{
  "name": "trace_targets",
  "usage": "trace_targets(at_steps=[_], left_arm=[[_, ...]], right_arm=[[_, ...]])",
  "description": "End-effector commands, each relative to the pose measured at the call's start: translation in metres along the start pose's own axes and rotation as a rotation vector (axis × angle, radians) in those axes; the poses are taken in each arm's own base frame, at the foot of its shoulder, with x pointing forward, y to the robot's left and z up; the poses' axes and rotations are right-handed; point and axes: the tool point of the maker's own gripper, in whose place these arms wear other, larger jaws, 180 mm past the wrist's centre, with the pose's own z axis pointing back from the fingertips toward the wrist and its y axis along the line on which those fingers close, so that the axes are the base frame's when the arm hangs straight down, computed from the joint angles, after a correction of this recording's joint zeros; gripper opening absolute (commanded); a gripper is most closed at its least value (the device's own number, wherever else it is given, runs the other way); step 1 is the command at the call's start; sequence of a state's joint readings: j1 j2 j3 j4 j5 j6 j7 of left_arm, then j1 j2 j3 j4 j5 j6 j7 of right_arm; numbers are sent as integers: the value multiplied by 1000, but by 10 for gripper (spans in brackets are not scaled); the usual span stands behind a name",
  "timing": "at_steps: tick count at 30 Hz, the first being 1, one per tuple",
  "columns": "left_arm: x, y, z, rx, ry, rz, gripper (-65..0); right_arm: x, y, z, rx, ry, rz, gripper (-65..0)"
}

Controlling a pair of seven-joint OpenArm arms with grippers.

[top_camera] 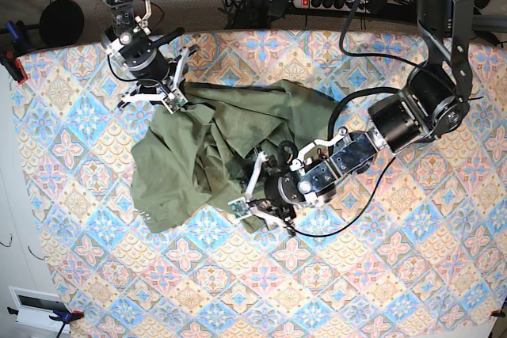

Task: Layout the t-shirt on the table in an organized manner, then fold the t-shirt properly
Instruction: 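Pull the grasped fold with the left gripper toward the right gripper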

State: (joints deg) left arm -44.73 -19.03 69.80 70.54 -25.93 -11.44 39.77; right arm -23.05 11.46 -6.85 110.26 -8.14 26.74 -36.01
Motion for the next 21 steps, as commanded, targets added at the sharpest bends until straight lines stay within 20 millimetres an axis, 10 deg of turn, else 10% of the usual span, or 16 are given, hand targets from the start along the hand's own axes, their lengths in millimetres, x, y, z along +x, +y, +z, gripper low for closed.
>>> trace_targets(at_steps=[1,8,13,21], left_arm=[[14,14,0,25,-23,-2,-292],[13,4,-17,-3,6,21,-328],[18,10,-15,10,-19,42,-649],[20,42,37,99,-195,190,-650]], right_arm=[[12,-4,3,-10,-44,4,-648],[11,-3,3,-9,-43,4,-648],[10,-4,4,-11,-41,3,-645],[10,-13,4,-35,-41,-5,-643]])
